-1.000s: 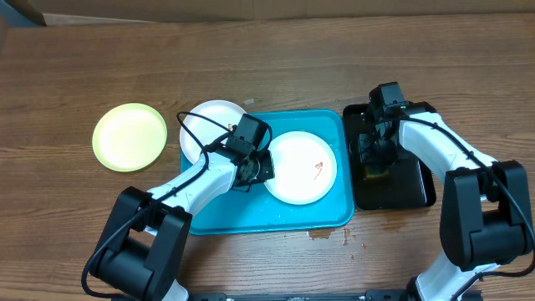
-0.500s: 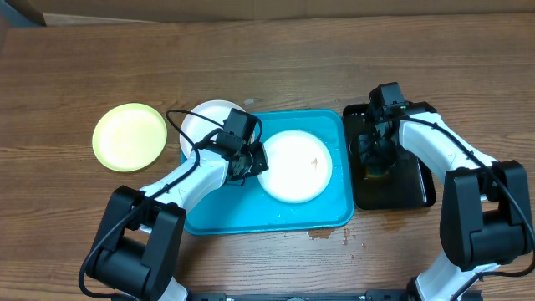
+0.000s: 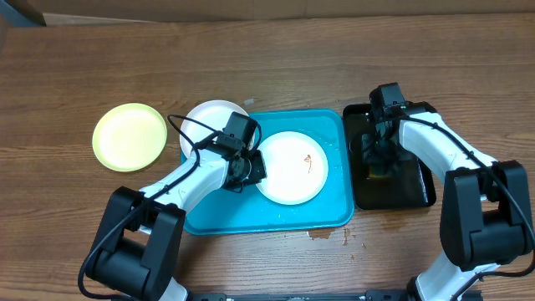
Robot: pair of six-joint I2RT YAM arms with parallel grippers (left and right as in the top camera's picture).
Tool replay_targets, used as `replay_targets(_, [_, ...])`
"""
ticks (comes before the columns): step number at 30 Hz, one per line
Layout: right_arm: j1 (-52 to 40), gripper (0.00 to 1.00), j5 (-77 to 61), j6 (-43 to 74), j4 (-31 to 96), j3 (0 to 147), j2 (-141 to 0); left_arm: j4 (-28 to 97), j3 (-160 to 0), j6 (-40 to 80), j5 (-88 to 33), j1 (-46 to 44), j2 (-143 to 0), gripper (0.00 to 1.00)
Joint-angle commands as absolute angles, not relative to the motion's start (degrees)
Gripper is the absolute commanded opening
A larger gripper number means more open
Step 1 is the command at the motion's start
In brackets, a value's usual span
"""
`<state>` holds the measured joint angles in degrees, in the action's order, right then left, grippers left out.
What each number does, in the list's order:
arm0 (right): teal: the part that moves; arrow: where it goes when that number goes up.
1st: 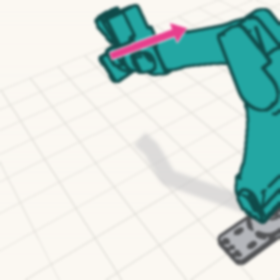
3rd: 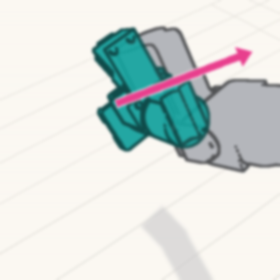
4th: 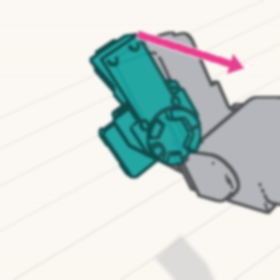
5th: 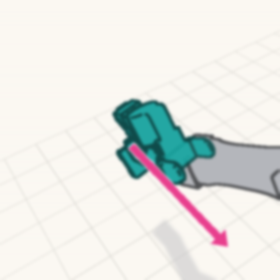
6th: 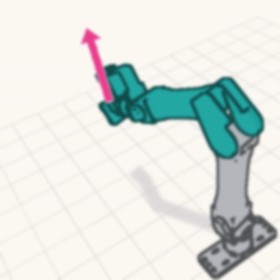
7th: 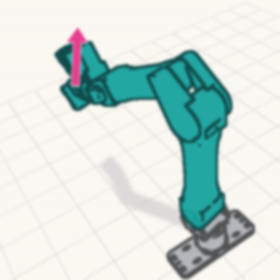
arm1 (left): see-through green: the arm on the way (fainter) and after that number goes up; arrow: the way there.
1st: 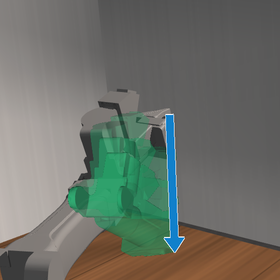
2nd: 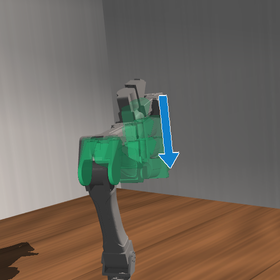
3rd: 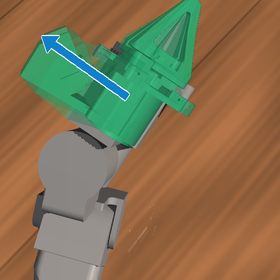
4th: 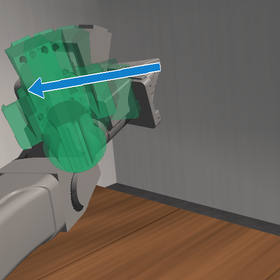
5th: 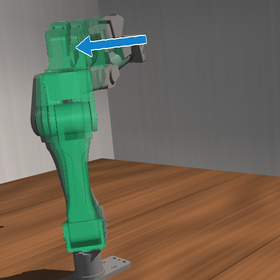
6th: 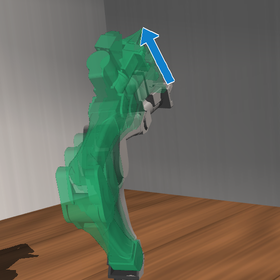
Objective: Clean dirty plates on tray and stack at the side
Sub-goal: 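Lift the sponge with the right gripper and move it toward the white plate, then scrub the white plate with the sponge while the left gripper holds it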
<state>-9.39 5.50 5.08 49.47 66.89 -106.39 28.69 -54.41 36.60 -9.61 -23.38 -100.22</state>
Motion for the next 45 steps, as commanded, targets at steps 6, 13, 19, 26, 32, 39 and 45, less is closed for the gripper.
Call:
replay_targets(6, [-9.3,0.04,8.2,5.8,53.5,70.1,-106.4,28.5,-53.4,36.8,-9.3,-23.3,-101.1,0.11])
replay_targets(13, [-9.3,0.04,7.7,6.9,67.2,82.7,-106.4,28.1,-53.4,36.9,-9.3,-23.3,-101.1,0.04])
replay_targets(19, [-9.3,0.04,7.5,7.0,66.8,82.9,-106.5,28.1,-53.4,36.8,-9.3,-23.3,-101.1,0.05])
replay_targets(26, [-9.0,0.04,8.2,5.5,65.3,82.8,-106.5,28.1,-53.4,36.8,-9.3,-23.3,-101.1,0.04])
replay_targets(32, [-9.8,0.04,11.1,12.3,63.4,82.8,-106.5,28.1,-53.4,36.8,-9.3,-23.3,-101.1,0.04])
replay_targets(39, [-12.0,0.04,4.4,13.1,65.1,84.2,-106.5,28.0,-53.4,36.9,-9.3,-23.3,-101.1,0.04])
replay_targets(45, [-20.3,0.04,-5.1,13.1,63.7,85.9,-106.5,28.0,-53.4,36.9,-9.3,-23.3,-101.1,0.04])
